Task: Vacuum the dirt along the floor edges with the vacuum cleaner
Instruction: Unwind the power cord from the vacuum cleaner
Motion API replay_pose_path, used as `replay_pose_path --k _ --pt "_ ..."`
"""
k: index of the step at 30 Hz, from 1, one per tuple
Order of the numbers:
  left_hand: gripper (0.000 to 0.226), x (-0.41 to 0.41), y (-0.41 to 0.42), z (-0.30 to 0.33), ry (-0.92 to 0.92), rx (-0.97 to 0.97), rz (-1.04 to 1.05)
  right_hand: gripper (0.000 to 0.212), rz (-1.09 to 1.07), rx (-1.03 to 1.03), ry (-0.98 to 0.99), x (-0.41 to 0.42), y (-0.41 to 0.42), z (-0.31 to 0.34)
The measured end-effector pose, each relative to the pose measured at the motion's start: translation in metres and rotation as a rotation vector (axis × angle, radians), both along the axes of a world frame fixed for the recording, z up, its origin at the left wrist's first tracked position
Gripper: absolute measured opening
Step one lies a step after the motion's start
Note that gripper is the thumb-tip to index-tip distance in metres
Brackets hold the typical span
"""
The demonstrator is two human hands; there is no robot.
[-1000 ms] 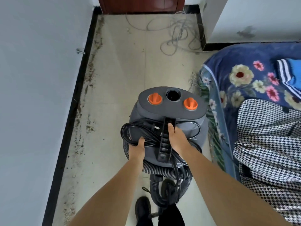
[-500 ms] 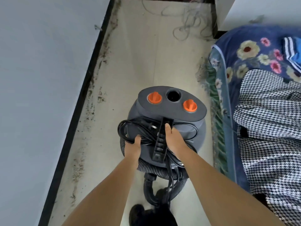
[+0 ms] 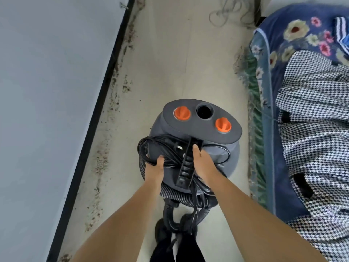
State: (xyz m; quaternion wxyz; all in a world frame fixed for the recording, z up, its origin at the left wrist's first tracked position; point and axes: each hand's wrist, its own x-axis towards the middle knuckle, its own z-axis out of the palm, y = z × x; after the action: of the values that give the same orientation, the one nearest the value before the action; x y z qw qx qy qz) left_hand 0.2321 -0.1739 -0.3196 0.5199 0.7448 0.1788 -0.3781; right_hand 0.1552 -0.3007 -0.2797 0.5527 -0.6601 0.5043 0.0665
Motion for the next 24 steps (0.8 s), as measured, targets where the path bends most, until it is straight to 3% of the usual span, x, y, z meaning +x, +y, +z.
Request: replay_pose_path --k 4,7,11,14,17,21,24 --pt "0.047 0.004 0.027 0.010 0.086 -0.056 0.090 0.043 0.045 0.009 0.038 -0.007 0.021 0.004" --pt "0.058 0.029 0.044 0.018 -0.051 -0.061 0.161 0.040 0.111 0.026 0.019 -0.016 0.021 0.010" --pt "0.025 0.064 0.053 0.028 -0.155 -0.071 -0.107 0.014 0.184 -0.438 -0.071 -0.052 -0.002 0.024" --pt "0.026 0.065 0.044 0.032 -0.240 0.015 -0.209 0.025 0.319 -0.627 -0.157 -0.066 -0.014 0.030" --pt "0.024 0.039 0.027 0.031 -0.239 0.057 -0.357 0.028 0.526 -0.703 -0.086 -0.067 -0.014 0.027" --pt "0.020 0.004 0.007 0.023 -0.345 0.181 -0.463 0.076 0.744 -0.596 0.179 -0.083 0.002 0.016" --pt "0.020 0.007 0.002 0.025 -0.292 0.158 -0.476 0.097 0.734 -0.743 0.337 -0.097 0.015 0.005"
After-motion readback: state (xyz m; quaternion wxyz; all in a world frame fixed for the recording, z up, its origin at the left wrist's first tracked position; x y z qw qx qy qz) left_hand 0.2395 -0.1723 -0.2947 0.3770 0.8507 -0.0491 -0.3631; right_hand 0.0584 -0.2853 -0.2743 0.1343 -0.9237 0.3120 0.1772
